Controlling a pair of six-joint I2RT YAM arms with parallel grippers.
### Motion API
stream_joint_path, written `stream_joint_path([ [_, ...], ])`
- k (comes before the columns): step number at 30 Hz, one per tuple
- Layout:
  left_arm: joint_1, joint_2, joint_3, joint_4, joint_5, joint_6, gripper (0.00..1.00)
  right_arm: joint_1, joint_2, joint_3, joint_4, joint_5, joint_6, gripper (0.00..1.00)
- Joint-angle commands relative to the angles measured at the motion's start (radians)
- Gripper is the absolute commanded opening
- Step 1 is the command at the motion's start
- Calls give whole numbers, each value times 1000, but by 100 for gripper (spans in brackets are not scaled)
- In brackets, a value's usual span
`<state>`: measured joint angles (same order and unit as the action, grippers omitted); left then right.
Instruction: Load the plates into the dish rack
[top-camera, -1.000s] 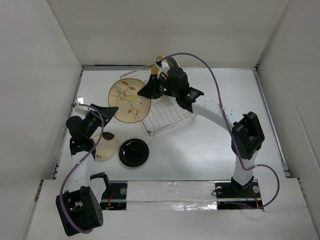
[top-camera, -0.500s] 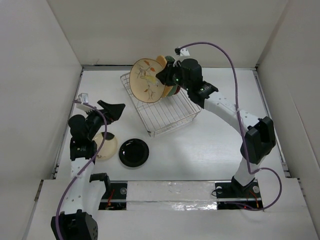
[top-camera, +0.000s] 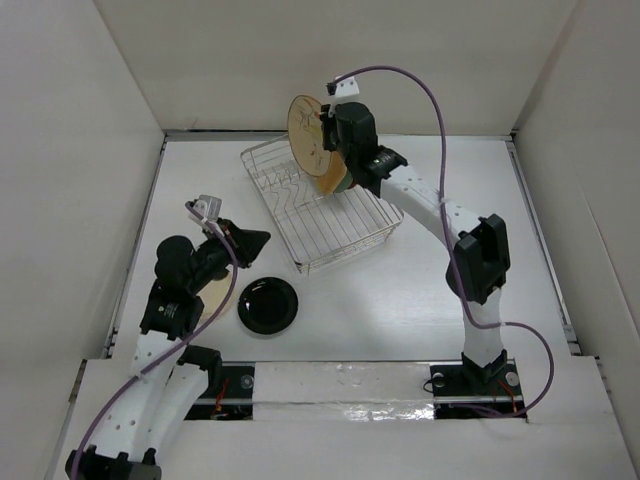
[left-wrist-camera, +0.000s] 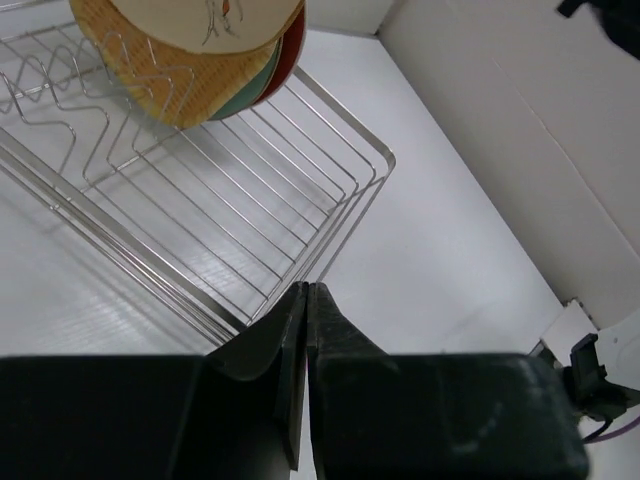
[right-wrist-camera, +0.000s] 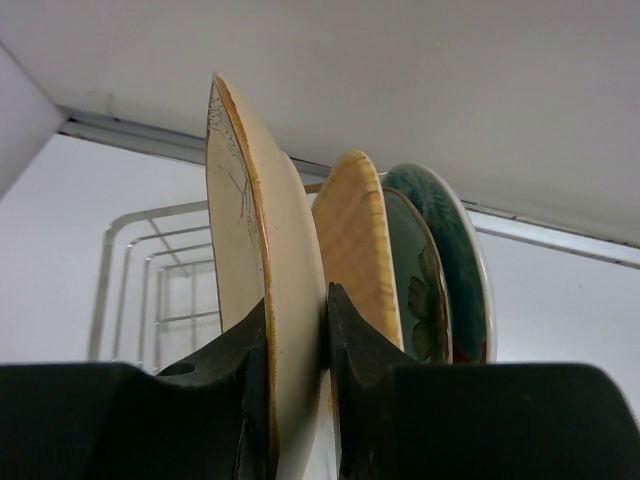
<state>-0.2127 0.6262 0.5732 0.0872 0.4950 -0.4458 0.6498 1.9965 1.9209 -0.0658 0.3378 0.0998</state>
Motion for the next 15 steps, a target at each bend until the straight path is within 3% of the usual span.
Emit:
stream_joint_path([
  [1, -4, -72, 24, -59, -1, 97, 0, 27, 28, 127, 144, 130, -133, 0],
  [7, -24, -143, 17, -107, -79, 157, 0, 45, 105, 194, 152, 213, -224, 0],
  [15, -42, -126, 28, -106, -73, 167, 0, 63, 147, 245, 161, 308, -304, 0],
])
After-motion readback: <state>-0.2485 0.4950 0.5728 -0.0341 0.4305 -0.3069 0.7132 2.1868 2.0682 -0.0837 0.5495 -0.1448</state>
